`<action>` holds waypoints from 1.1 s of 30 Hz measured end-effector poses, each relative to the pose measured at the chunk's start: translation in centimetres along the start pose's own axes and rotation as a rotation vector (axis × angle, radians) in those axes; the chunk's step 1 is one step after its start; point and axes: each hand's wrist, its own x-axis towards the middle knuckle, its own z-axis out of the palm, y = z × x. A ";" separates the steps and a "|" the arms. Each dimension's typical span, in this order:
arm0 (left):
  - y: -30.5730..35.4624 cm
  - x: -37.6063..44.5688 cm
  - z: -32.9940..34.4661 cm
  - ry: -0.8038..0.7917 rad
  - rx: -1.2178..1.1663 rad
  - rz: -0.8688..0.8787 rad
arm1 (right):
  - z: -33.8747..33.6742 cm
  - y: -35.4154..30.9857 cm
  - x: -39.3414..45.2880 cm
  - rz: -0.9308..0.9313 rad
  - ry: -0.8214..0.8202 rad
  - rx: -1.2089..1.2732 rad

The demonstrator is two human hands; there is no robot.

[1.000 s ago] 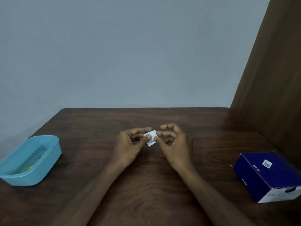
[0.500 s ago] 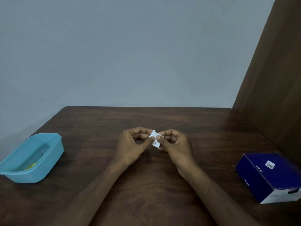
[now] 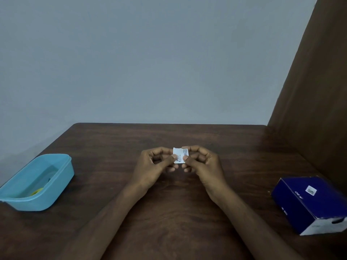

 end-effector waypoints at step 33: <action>0.0 -0.3 0.5 0.086 0.226 0.098 | -0.5 1.1 0.8 -0.112 -0.028 -0.137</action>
